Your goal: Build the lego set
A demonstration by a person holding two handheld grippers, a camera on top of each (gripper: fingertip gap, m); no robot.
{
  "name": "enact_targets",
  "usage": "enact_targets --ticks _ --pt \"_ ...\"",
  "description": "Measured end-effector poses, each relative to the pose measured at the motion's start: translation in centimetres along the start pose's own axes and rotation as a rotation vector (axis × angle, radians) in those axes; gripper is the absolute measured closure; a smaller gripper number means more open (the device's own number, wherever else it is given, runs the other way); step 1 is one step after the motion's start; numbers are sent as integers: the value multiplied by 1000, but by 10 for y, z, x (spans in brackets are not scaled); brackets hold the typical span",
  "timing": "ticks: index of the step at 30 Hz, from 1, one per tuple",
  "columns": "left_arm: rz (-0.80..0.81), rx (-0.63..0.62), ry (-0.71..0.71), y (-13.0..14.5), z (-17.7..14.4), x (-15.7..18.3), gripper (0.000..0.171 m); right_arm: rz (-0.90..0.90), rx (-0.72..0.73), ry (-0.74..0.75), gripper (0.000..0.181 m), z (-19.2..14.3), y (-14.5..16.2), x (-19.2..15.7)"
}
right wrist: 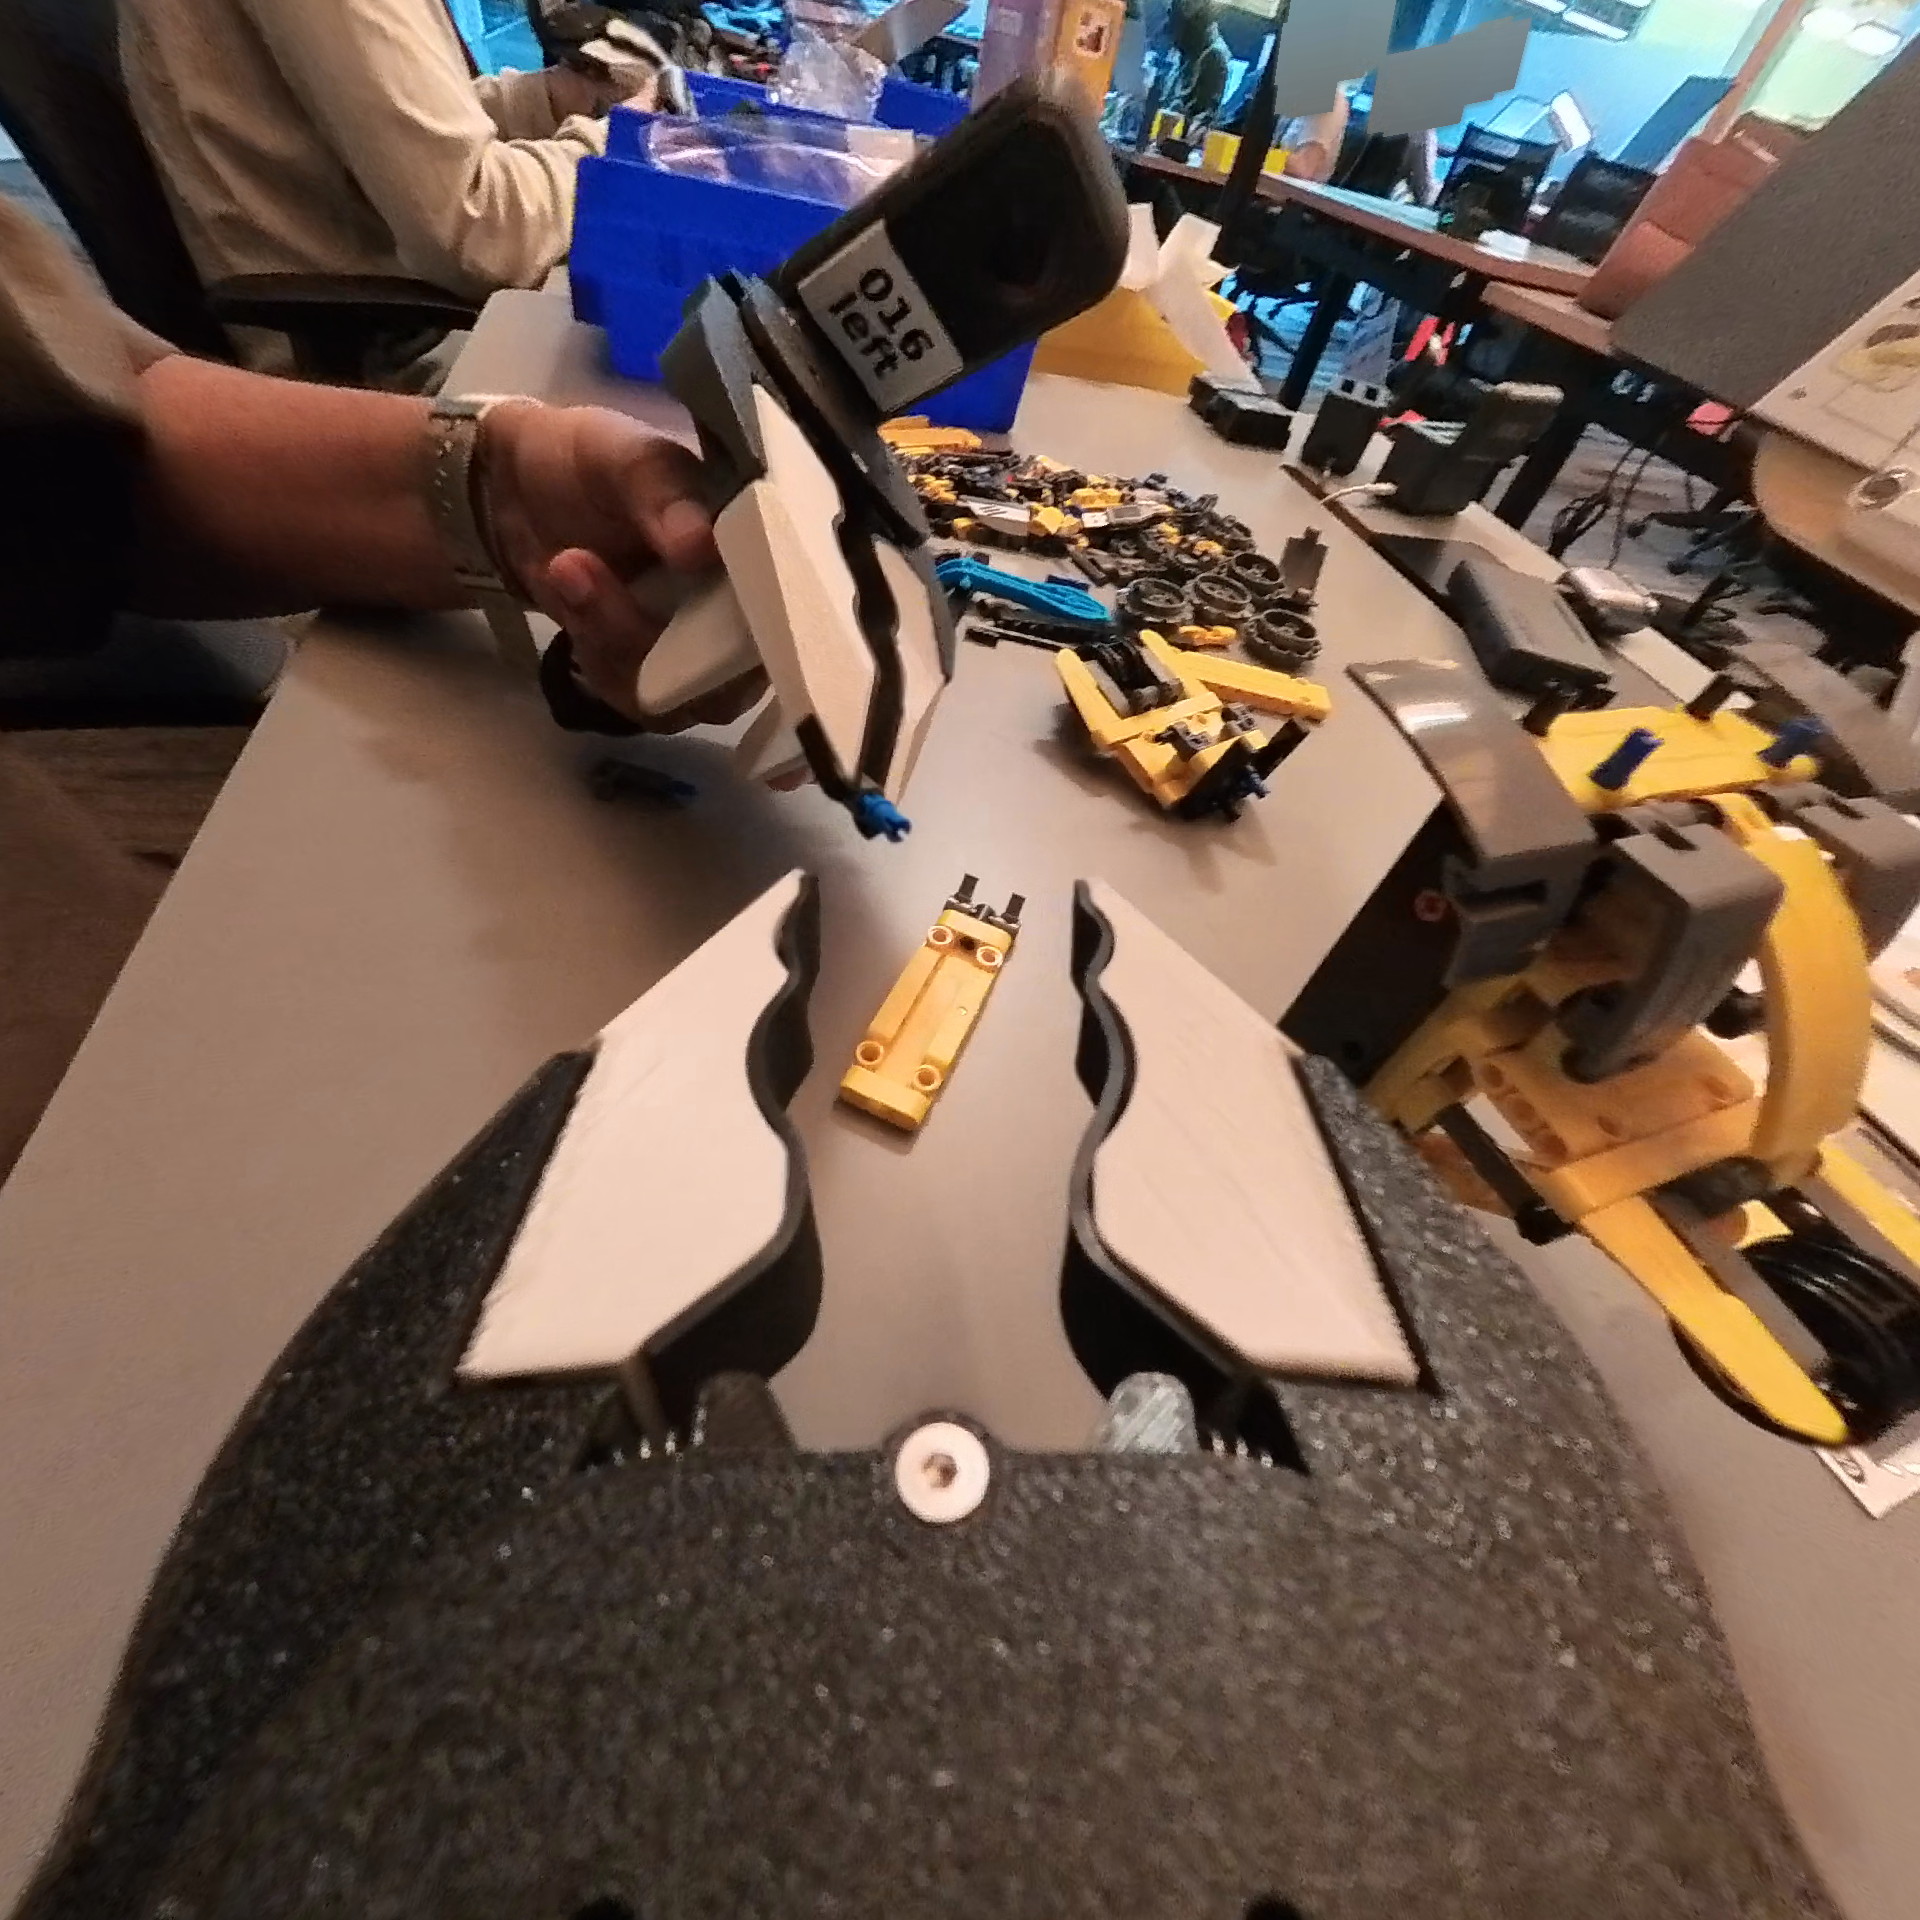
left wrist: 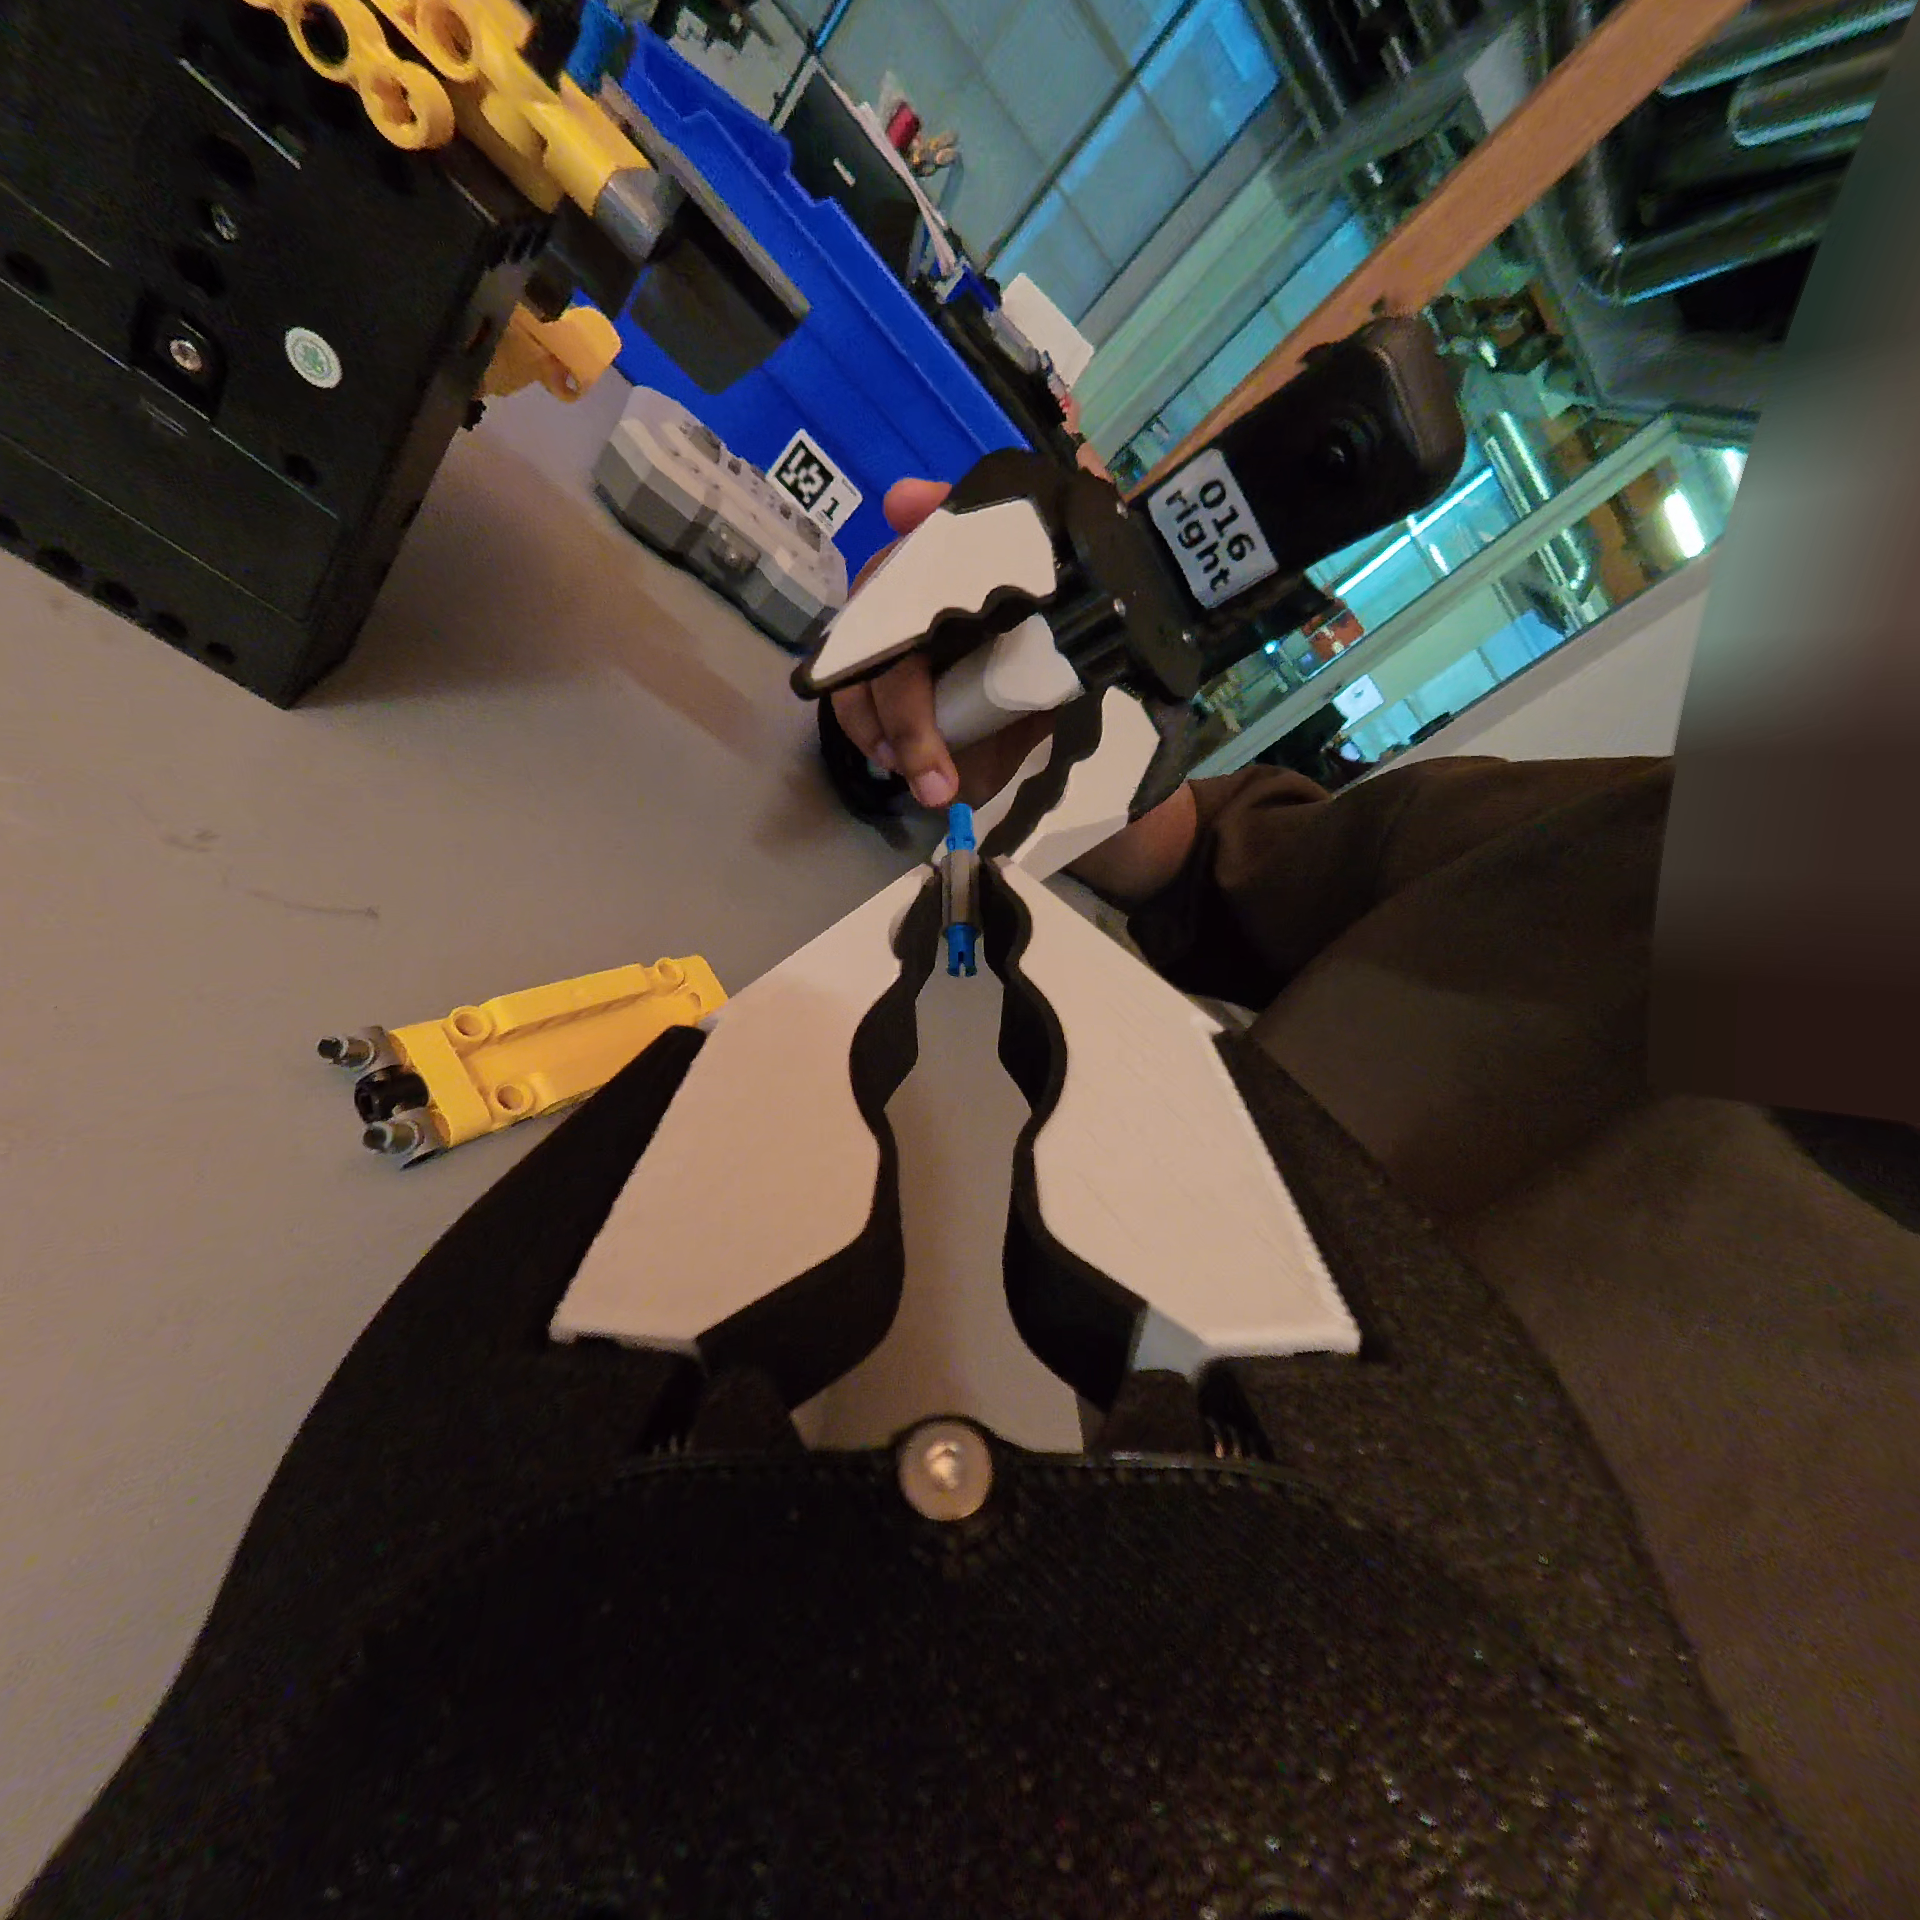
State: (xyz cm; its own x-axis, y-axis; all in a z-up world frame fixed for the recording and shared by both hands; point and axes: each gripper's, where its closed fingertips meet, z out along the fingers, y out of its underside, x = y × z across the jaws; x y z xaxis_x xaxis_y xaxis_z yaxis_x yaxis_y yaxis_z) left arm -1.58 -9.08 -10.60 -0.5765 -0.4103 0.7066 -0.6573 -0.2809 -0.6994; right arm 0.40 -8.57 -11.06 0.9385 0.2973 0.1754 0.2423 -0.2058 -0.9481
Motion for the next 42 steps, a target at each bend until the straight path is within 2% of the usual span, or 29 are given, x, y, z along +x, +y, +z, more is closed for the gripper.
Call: enact_targets --ticks 2,4,8,26,37,42 --pt "-12 26 19 -4 -2 2 168 17 15 20 129 -1 -3 3" --pt "-17 43 35 -7 -4 4 168 43 32 14 112 -2 -6 3" --pt "4 54 51 -9 -4 8 168 65 37 46 92 -2 -7 8" --pt "56 34 43 -4 0 11 168 56 58 61 101 -4 -10 8" --pt "52 89 1 -13 -3 5 168 -56 21 76 100 5 -6 -3" --pt "75 97 -18 -14 -2 3 167 -93 31 131 101 5 -8 -1"
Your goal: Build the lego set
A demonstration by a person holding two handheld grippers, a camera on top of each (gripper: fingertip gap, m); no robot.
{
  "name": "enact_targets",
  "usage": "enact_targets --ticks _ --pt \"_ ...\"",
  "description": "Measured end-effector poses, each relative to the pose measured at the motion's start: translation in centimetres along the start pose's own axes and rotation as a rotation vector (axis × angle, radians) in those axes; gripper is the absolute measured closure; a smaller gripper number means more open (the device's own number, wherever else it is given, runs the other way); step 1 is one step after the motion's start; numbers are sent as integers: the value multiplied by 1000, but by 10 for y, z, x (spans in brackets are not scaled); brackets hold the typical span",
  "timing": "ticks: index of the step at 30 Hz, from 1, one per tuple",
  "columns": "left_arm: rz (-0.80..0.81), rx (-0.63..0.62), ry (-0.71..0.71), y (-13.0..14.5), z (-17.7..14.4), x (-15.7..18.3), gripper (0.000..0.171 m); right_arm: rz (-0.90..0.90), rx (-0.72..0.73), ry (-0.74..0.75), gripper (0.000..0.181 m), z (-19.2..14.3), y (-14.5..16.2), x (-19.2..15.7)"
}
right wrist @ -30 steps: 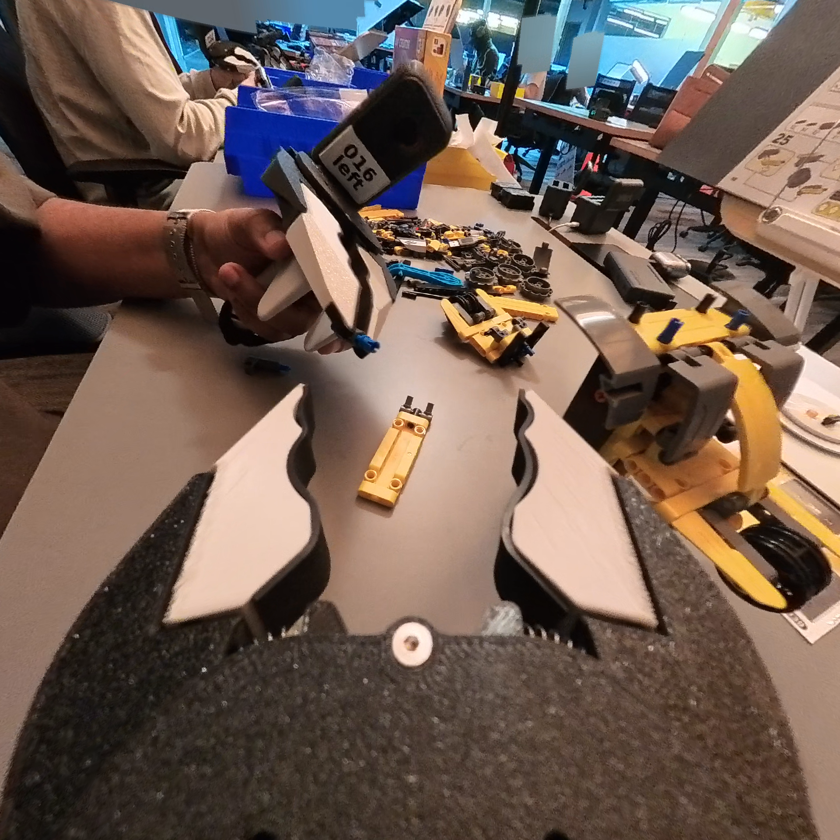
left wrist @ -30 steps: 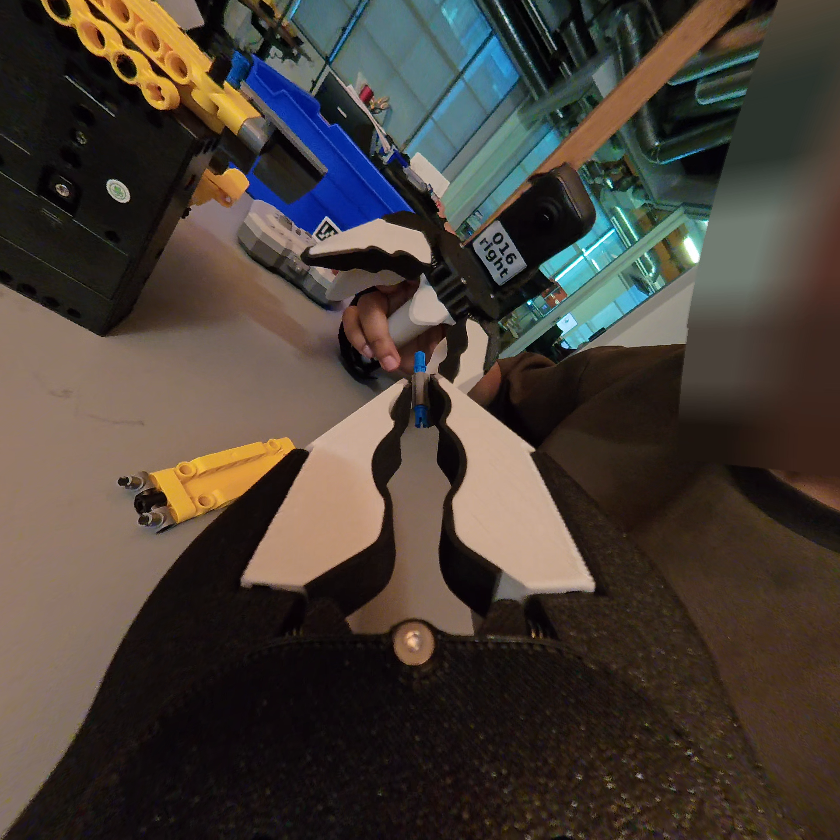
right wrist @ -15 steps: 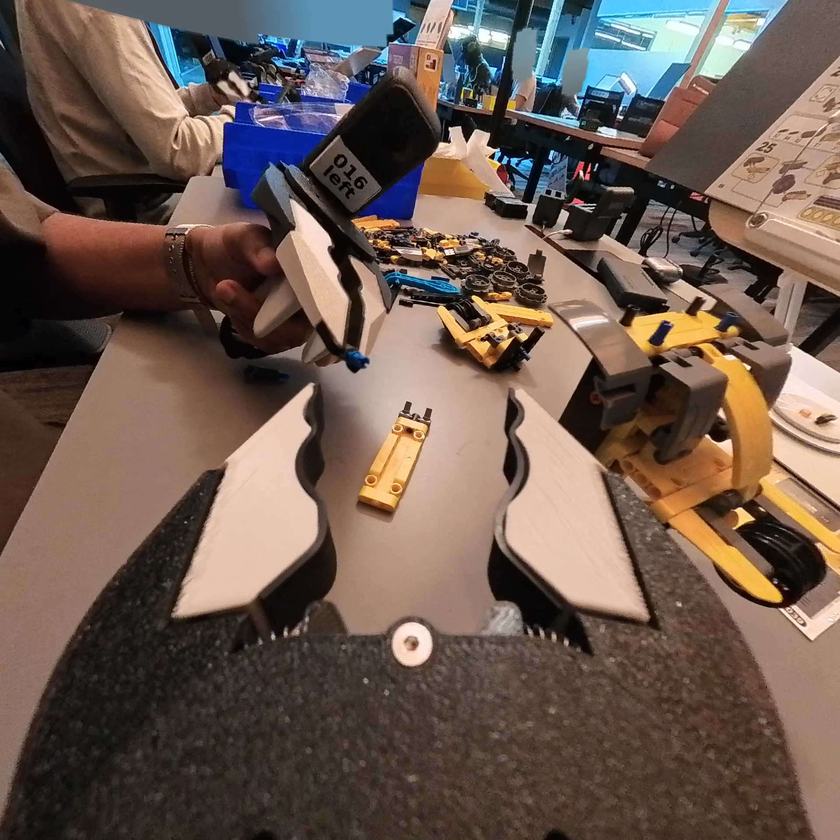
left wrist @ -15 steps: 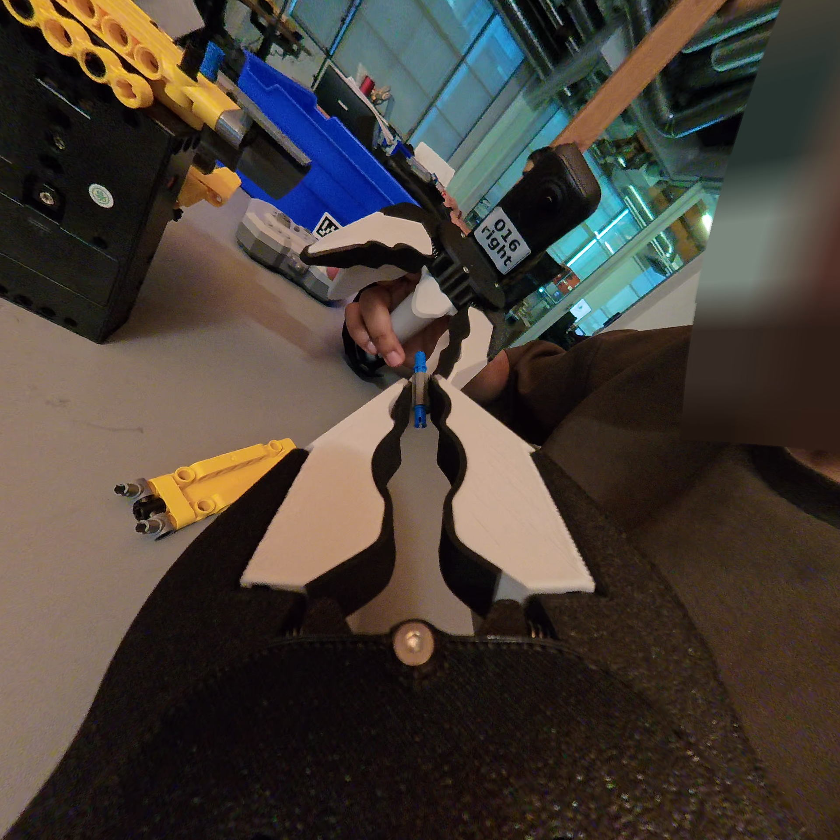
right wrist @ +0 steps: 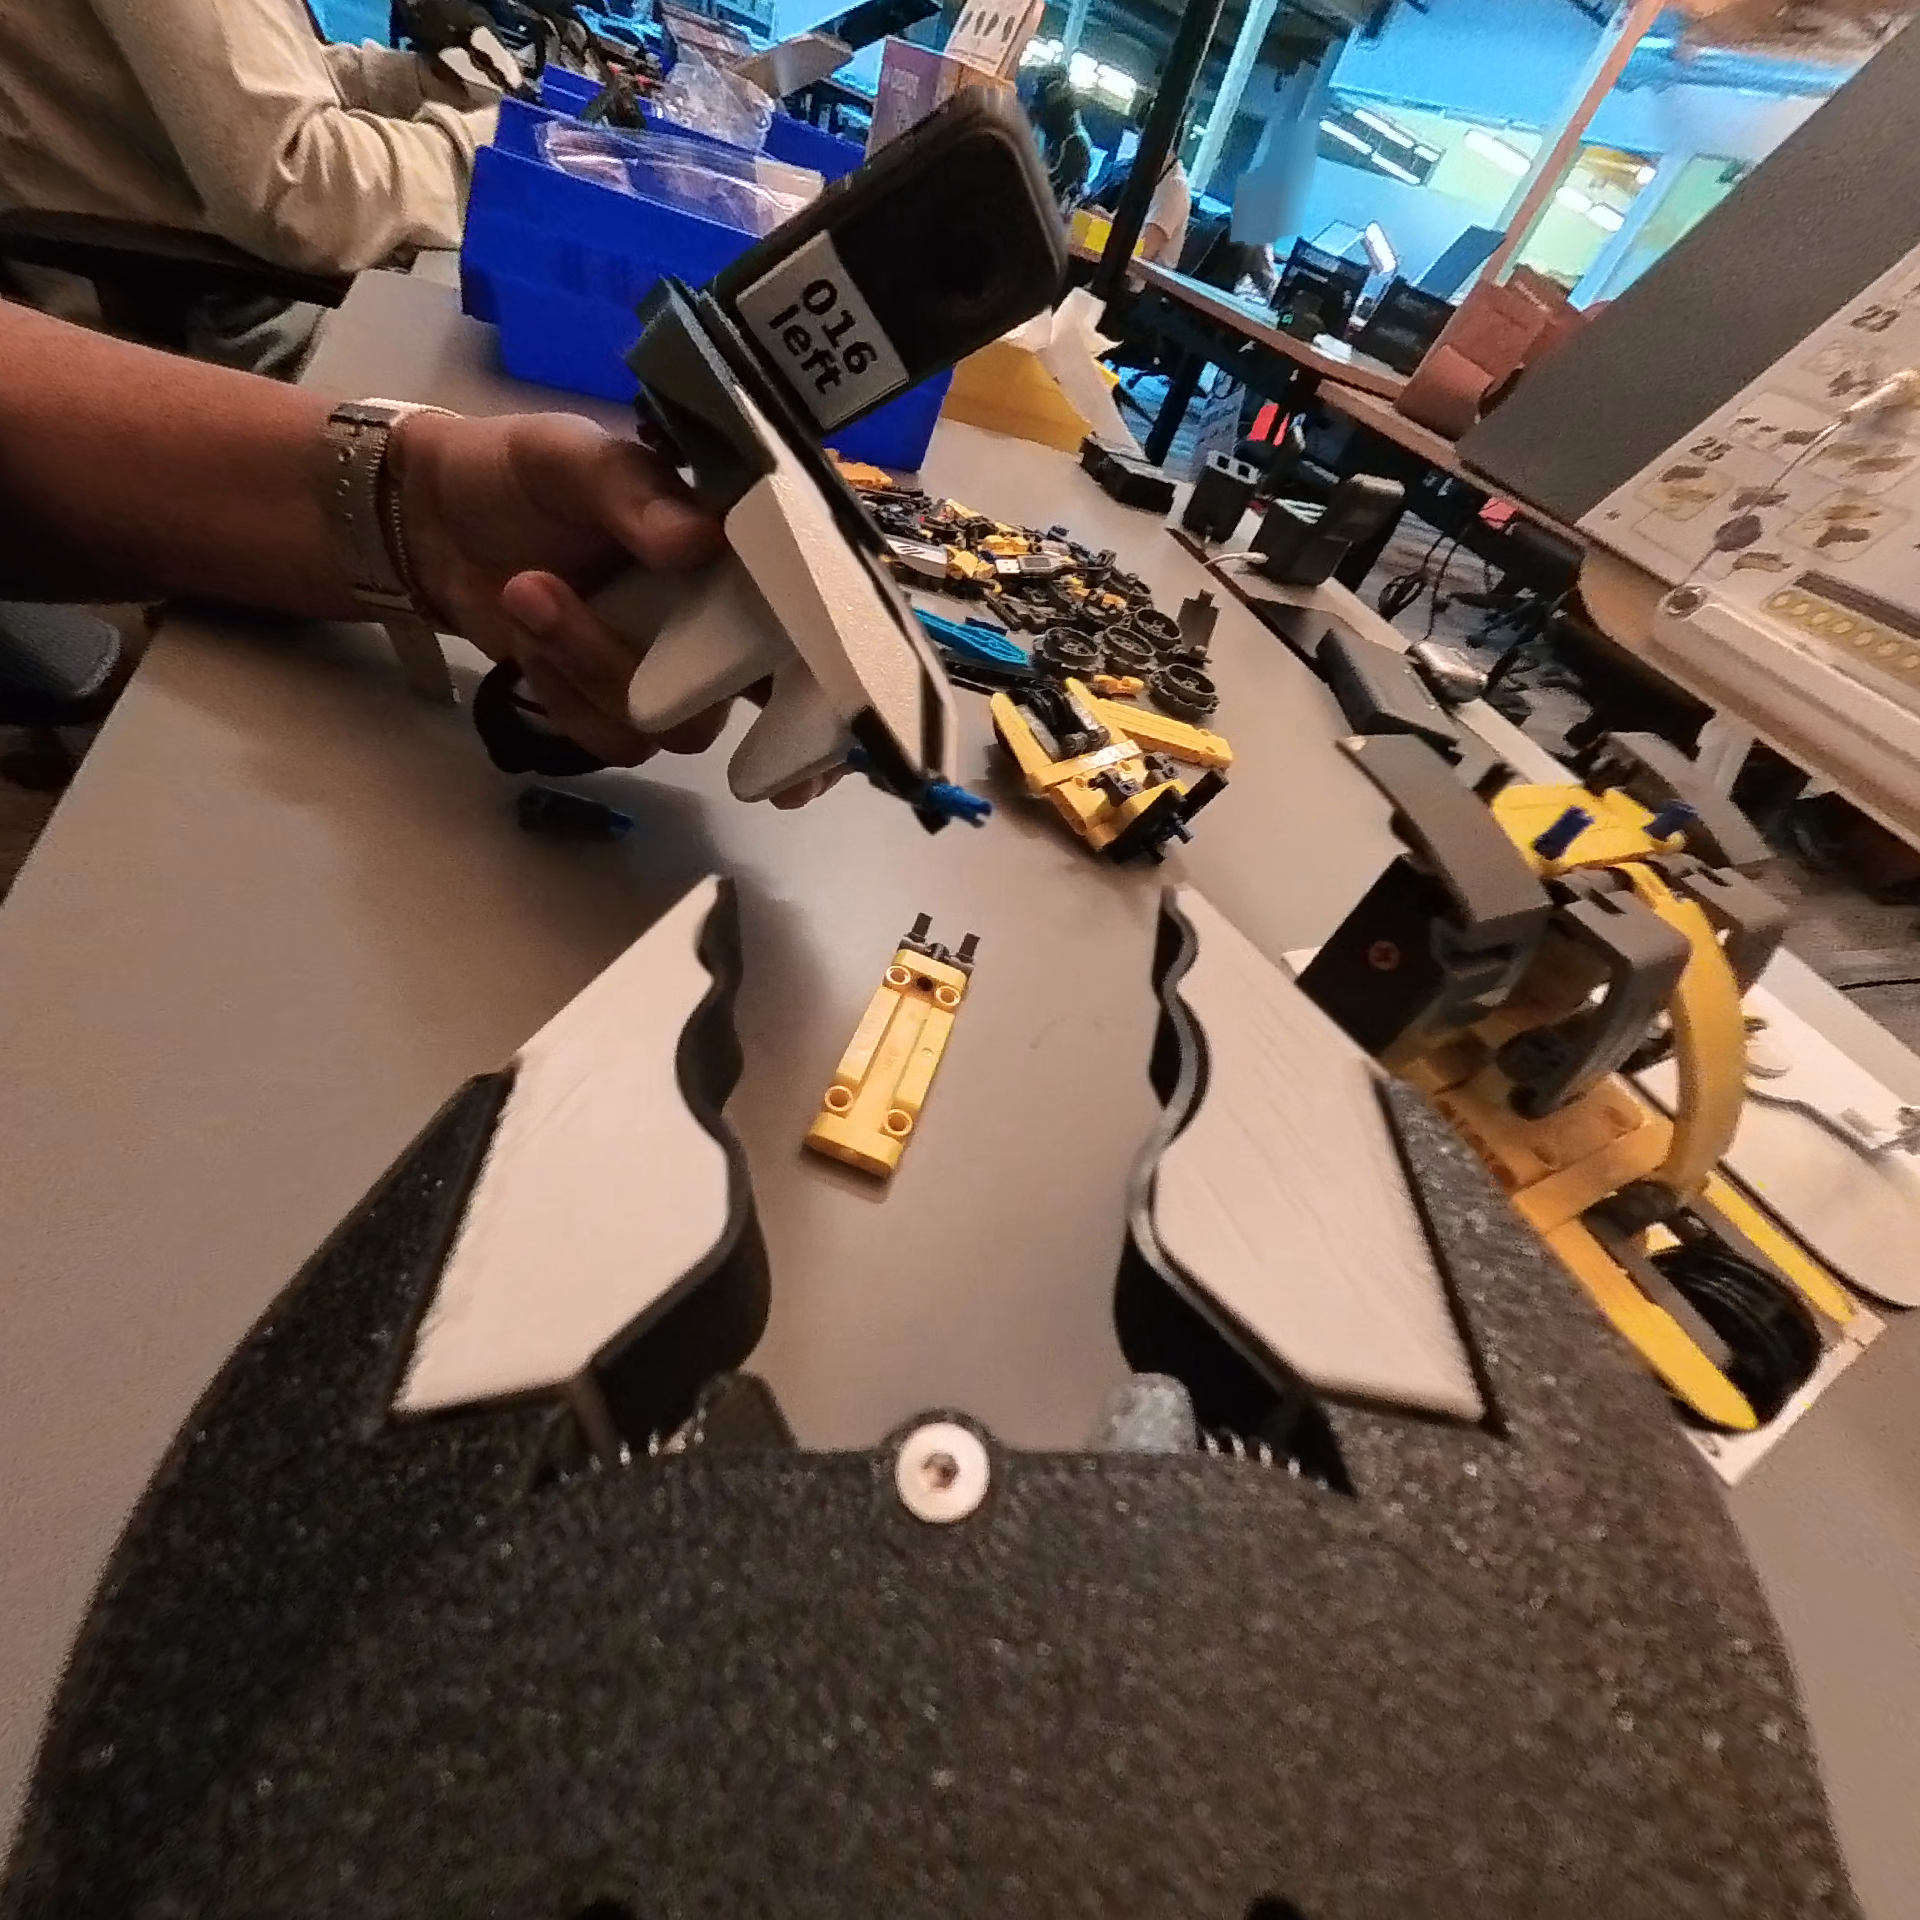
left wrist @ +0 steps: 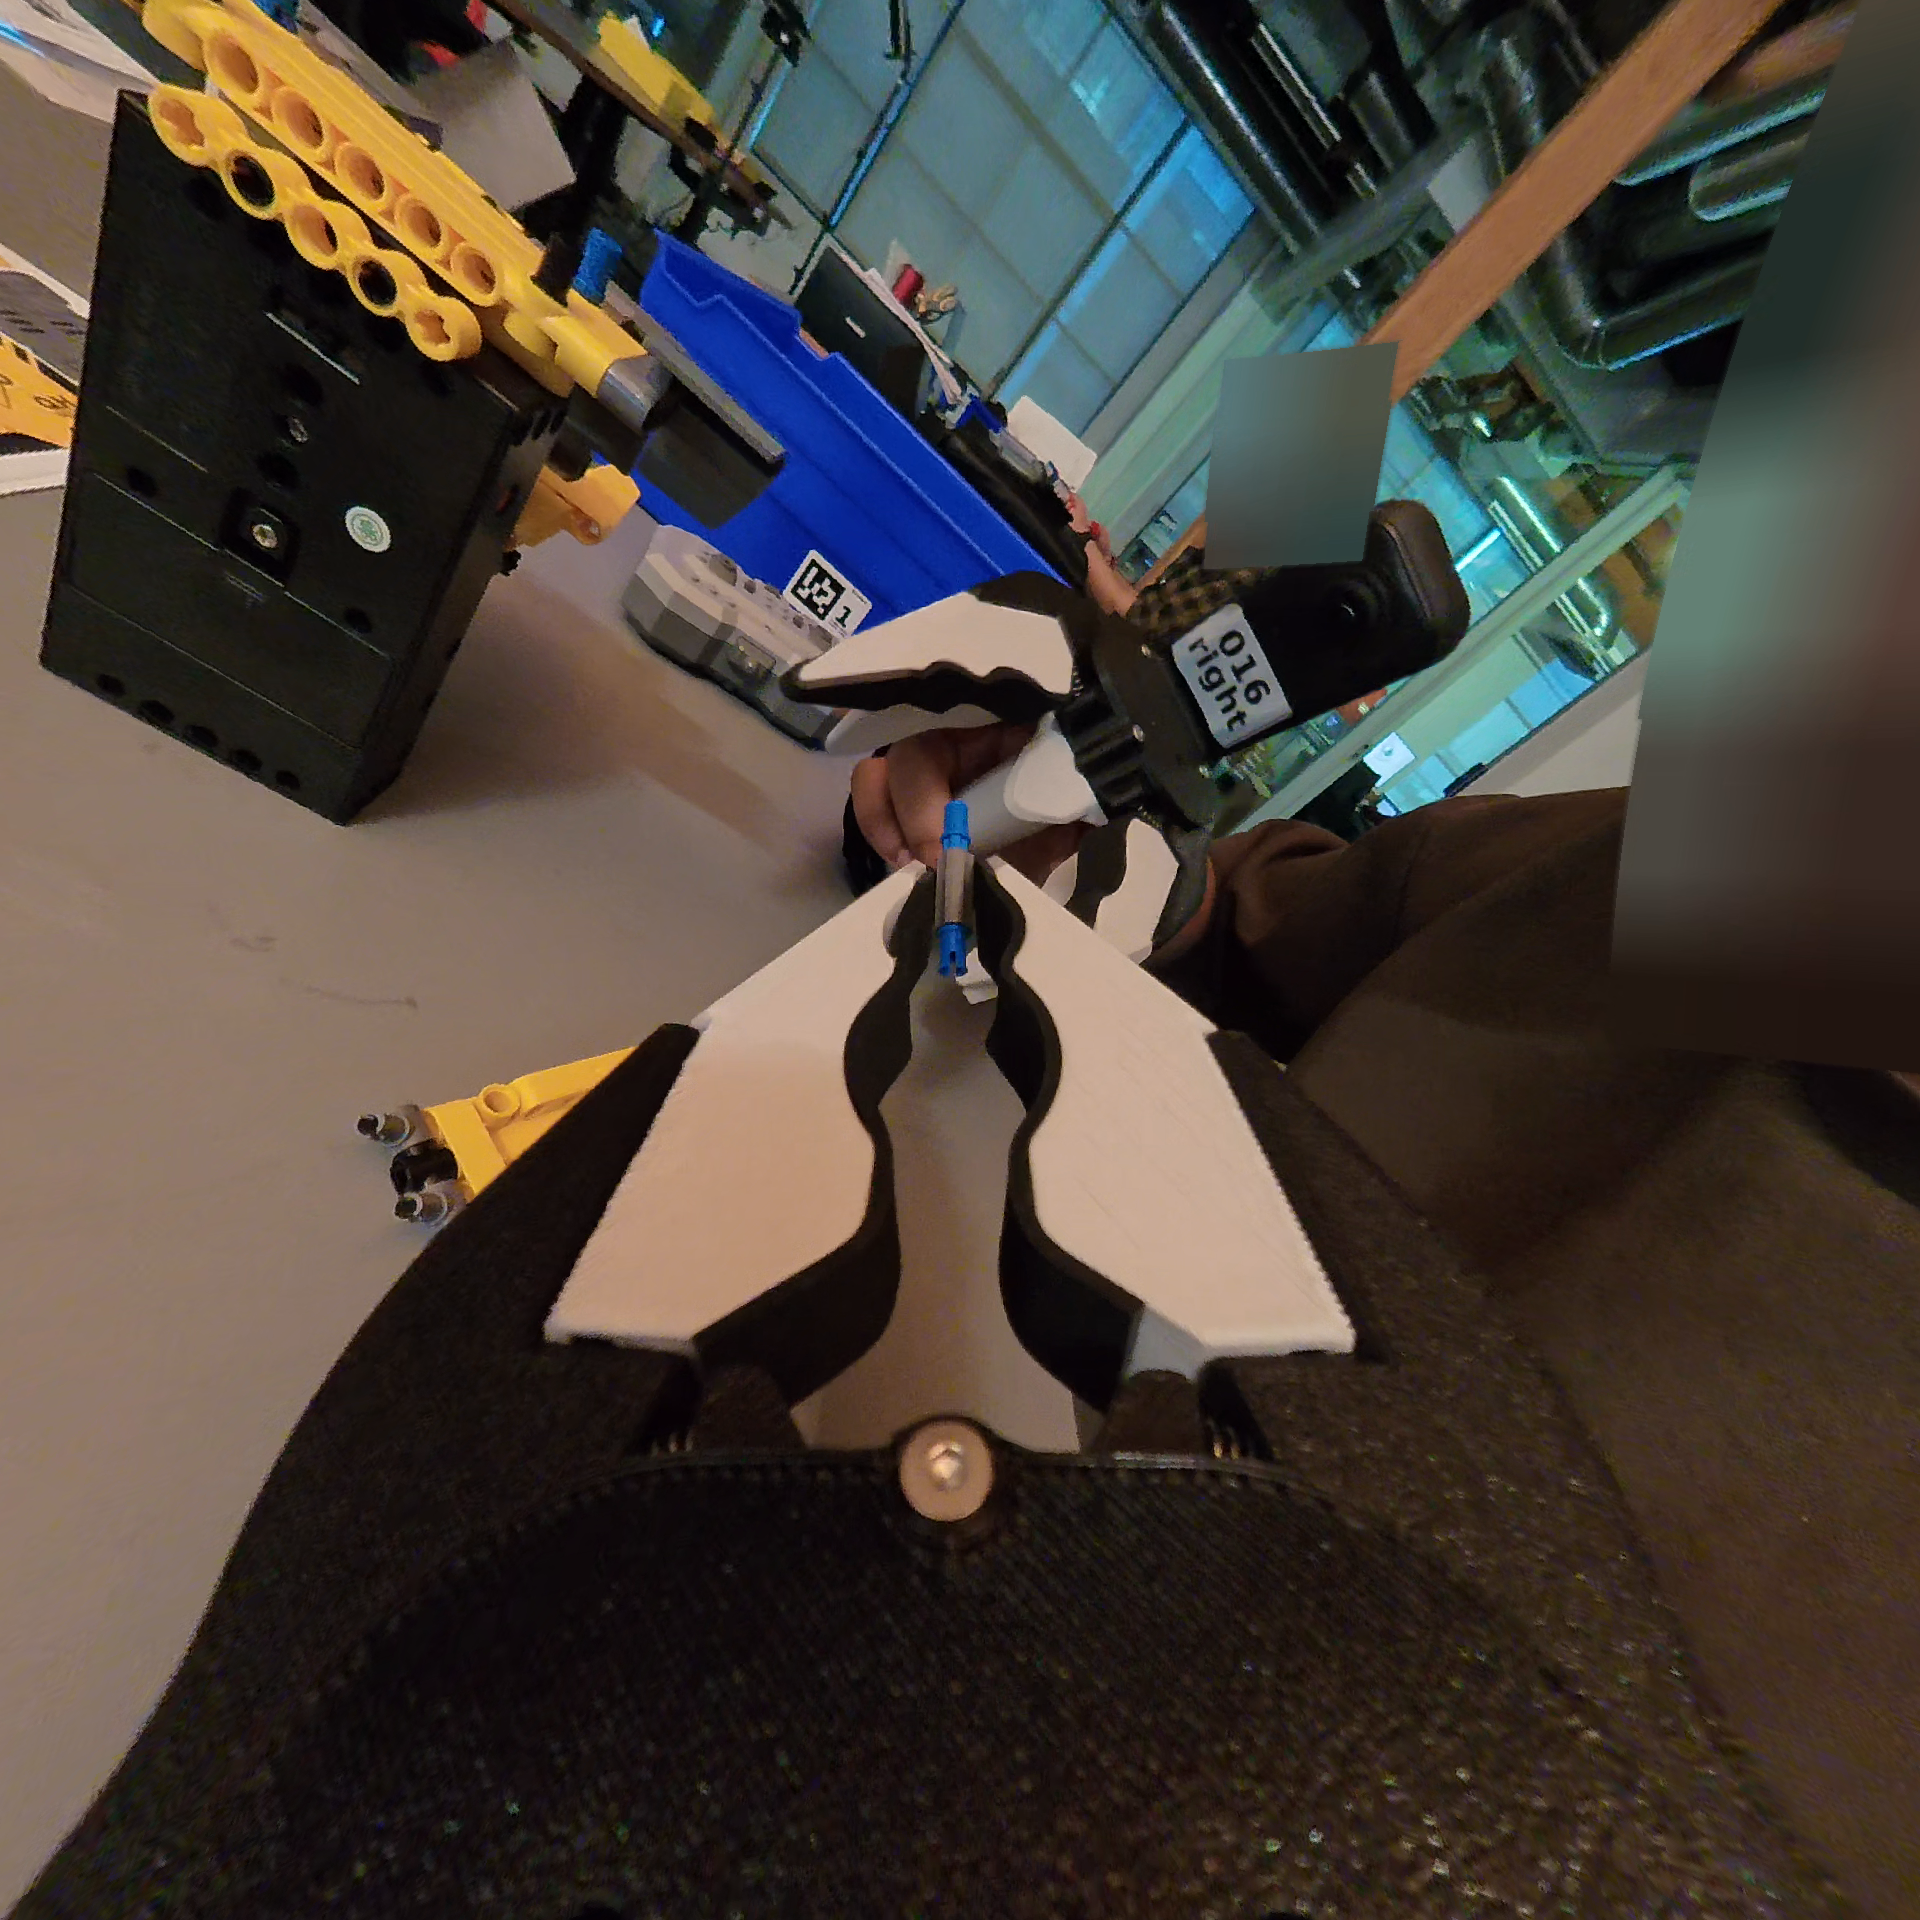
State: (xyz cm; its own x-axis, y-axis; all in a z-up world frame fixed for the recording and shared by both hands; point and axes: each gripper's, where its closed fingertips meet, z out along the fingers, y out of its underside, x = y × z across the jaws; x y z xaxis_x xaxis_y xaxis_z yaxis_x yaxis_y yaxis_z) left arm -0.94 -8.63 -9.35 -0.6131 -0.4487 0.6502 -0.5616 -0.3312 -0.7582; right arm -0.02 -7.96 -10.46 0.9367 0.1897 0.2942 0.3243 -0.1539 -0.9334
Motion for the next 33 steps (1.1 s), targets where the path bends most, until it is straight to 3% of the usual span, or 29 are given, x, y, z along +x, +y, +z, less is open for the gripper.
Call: enact_targets --ticks 3,10,13,22,29,33 --pt "-4 11 8 -1 0 1 167 -33 19 50 105 -2 -3 3" --pt "-49 47 44 -6 -1 4 167 -213 144 240 142 -12 -19 7" --pt "-92 74 60 -10 -2 3 167 -253 133 238 142 -8 -19 -1" --pt "-221 125 157 -16 0 10 167 -131 159 287 135 0 -29 6" --pt "-271 101 202 -10 8 17 168 -162 182 308 138 4 -35 -1" --pt "-264 75 204 -6 11 19 167 -113 193 270 149 2 -35 1"
